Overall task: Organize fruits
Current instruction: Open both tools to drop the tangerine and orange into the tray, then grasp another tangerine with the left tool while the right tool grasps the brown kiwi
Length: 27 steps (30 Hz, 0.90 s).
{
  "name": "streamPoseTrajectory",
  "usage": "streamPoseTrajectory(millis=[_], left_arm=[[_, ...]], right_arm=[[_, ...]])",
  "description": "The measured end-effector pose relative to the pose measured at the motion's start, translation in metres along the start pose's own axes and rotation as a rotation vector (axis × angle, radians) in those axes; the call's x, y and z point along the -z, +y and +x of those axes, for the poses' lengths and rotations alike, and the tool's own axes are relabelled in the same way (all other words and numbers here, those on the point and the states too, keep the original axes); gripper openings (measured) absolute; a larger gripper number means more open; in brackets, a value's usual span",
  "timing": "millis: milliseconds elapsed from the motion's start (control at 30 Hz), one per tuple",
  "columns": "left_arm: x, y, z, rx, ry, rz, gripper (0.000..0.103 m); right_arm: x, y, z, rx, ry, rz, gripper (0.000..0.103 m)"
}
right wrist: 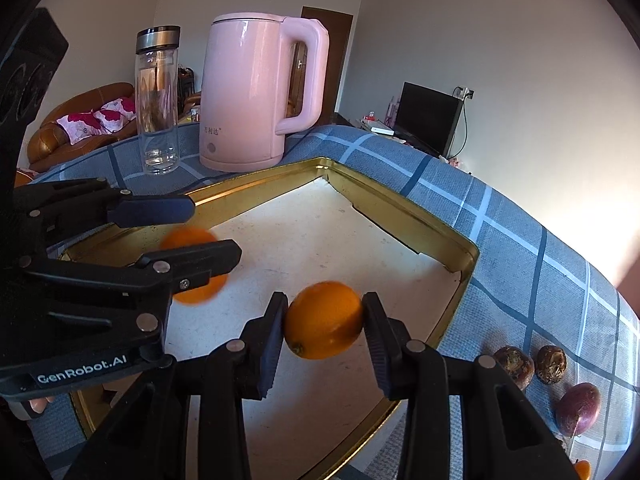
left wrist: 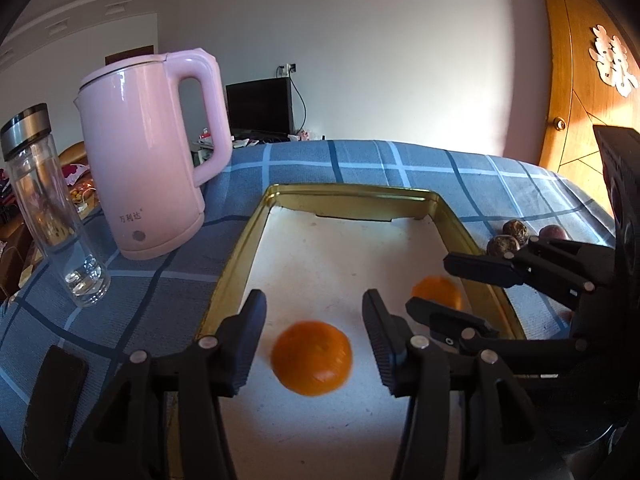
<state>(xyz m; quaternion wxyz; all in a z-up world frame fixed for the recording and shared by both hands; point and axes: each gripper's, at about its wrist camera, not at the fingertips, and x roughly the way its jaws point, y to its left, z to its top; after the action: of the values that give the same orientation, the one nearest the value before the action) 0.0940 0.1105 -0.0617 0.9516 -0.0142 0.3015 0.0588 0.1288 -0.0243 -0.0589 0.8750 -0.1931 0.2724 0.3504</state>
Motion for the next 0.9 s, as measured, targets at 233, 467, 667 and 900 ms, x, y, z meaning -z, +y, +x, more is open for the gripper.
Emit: streamPoseTrajectory(millis=[233,467,667,900], left_arm=[[-0.004,-0.014,-0.026,0.022,-0.084,-0.014,0.077],[-0.005,-0.057,-0.043,0.098,-0.125,0.038,0.082],[-0.005,-0.108,-0.044,0.188,-0.113,0.104,0.091],[0.000,-0.168,-0.029,0.293,-0.037,0.177,0.091]], right_arm=[[0.006,-0.017,-0.034,0.032,-0.069,0.056,0.055],[0.036,-0.046,-0.086,0.143,-0.117,0.100,0.060],[0.076,-0.095,-0.132,0.316,-0.108,0.190,0.061],[0.126,-0.159,-0.161,0.485,-0.025,0.349,0.061]])
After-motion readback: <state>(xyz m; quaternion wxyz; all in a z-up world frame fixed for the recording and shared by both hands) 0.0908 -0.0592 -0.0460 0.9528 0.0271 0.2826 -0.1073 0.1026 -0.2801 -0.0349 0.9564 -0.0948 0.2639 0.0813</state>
